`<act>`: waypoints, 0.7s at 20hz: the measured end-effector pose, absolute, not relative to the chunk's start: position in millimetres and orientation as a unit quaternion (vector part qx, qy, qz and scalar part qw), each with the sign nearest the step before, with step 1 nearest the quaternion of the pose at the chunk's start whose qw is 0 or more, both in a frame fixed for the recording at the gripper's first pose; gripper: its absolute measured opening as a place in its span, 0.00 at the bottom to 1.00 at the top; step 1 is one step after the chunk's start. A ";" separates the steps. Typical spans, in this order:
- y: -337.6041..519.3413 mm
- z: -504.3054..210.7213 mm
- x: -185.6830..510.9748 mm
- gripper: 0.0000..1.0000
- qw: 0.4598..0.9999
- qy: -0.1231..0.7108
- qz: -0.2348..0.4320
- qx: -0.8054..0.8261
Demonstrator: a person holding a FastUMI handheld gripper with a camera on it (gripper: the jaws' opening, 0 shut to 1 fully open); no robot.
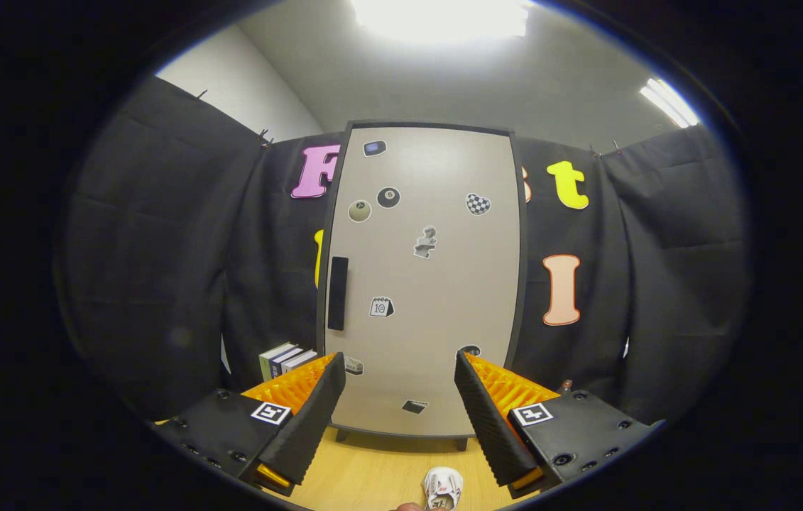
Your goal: Open the shoe cabinet door, grab the shoes and put them into the shoe cabinet, then close the shoe cabinet door.
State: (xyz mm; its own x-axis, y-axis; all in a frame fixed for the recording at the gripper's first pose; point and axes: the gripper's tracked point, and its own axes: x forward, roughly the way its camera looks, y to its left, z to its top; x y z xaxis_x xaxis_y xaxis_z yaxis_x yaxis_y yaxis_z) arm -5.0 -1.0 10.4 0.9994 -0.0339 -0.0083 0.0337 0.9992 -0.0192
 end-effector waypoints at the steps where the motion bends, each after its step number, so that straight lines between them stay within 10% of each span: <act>1: 0.1 13.1 -3.4 0.97 1.000 0.004 -0.015 -0.012; 14: 13.0 32.4 85.3 0.97 1.000 0.024 -0.008 -0.014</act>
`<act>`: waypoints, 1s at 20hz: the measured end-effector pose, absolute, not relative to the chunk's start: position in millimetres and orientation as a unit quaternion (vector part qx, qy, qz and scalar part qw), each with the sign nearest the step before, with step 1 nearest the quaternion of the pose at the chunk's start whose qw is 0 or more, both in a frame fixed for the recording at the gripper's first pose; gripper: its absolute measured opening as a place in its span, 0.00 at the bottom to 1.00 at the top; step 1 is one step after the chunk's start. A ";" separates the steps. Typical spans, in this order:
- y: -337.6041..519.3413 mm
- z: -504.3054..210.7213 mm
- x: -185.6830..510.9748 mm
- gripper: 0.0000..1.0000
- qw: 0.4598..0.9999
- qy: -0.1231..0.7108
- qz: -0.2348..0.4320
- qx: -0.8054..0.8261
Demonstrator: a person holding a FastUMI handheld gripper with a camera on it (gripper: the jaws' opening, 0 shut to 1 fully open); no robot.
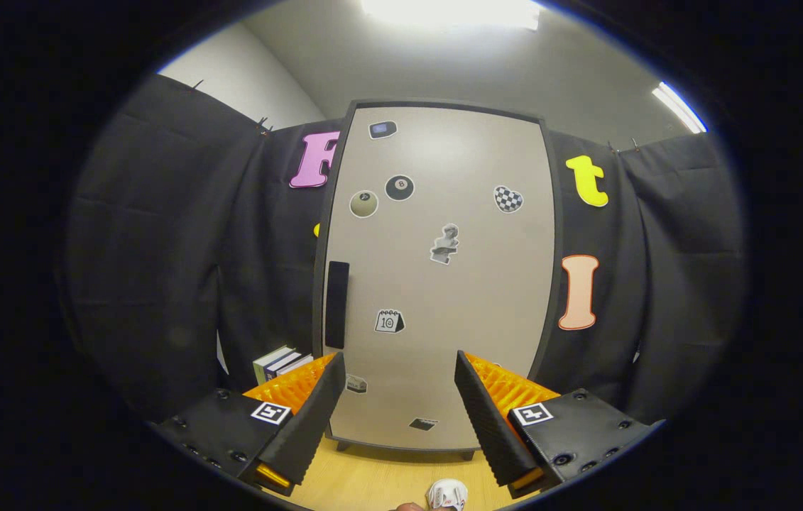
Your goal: Open the shoe cabinet door, grab the shoes and put them into the shoe cabinet, then close the shoe cabinet door.
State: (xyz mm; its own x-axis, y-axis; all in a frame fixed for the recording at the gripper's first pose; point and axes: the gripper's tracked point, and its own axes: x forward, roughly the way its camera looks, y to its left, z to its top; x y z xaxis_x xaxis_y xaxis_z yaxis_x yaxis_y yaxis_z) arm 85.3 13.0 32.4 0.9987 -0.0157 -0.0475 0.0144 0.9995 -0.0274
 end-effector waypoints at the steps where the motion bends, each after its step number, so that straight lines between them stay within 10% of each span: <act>1: 14.0 36.6 94.6 0.97 1.000 0.022 -0.006 -0.012; 20: 90.8 51.0 237.3 0.97 0.998 0.033 0.017 -0.046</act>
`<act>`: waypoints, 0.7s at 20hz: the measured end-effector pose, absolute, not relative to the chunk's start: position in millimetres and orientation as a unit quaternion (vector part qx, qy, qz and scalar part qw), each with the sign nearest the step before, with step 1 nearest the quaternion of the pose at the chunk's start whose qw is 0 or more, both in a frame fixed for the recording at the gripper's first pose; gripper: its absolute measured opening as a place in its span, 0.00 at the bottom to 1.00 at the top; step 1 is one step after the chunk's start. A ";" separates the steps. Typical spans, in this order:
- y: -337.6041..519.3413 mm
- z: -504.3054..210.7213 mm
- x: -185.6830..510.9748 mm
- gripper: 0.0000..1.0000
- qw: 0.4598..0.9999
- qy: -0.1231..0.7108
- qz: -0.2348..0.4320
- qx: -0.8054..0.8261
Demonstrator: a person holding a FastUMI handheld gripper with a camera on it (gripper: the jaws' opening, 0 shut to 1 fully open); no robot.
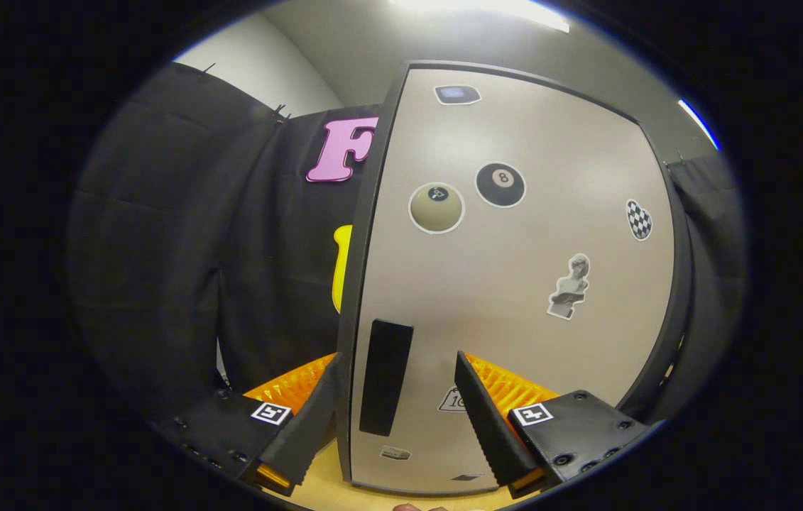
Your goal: Open the shoe cabinet door, grab the shoes and put them into the shoe cabinet, then close the shoe cabinet door.
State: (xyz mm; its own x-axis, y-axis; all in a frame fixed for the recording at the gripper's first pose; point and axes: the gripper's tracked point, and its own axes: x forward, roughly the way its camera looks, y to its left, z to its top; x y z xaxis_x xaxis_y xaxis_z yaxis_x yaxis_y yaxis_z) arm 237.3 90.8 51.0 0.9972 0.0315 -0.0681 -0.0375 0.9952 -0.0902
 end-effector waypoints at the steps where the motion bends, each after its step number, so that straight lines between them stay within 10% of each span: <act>1: 93.4 48.3 241.3 0.98 0.998 0.038 0.016 -0.045; 6: 92.4 34.9 256.5 0.92 0.997 0.057 0.002 -0.046; 14: 102.0 32.4 258.2 0.37 0.996 0.085 -0.027 0.022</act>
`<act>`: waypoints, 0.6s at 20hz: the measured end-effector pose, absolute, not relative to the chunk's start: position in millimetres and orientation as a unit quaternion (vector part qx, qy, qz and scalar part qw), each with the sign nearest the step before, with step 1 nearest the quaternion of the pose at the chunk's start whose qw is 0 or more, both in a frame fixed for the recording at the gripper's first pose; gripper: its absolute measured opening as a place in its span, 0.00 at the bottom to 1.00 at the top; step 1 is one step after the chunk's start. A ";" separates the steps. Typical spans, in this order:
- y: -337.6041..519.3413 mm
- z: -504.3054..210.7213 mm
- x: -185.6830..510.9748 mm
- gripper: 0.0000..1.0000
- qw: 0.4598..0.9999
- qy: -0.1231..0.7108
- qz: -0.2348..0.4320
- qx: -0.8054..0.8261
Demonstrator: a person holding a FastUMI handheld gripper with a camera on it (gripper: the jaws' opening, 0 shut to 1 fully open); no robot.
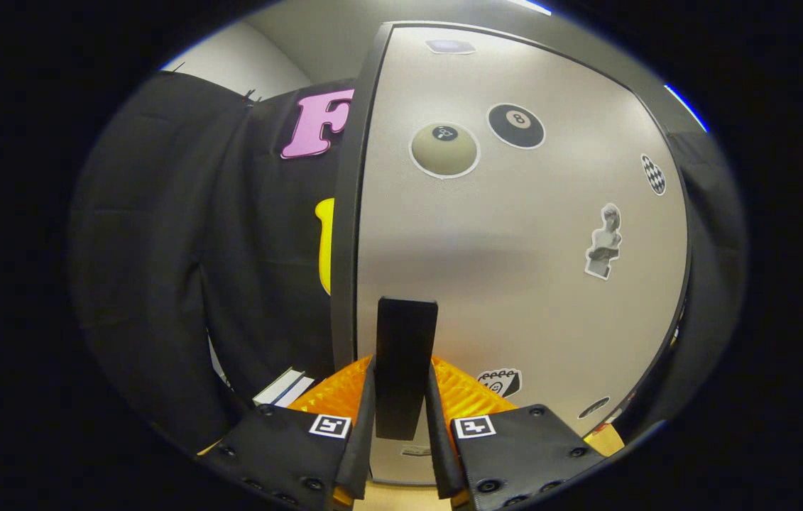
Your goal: Open the shoe cabinet door, grab the shoes and put them into the shoe cabinet, then close the shoe cabinet door.
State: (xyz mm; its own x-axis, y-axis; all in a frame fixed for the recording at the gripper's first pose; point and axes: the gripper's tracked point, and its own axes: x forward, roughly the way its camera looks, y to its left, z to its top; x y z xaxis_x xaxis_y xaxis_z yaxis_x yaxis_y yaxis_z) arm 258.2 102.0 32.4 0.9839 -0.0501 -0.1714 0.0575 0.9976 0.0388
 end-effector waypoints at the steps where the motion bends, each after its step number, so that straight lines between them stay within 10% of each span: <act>1: 102.0 32.3 258.5 0.36 0.995 0.089 -0.030 0.028; 12: 106.0 33.8 236.4 0.12 0.996 0.082 0.033 0.023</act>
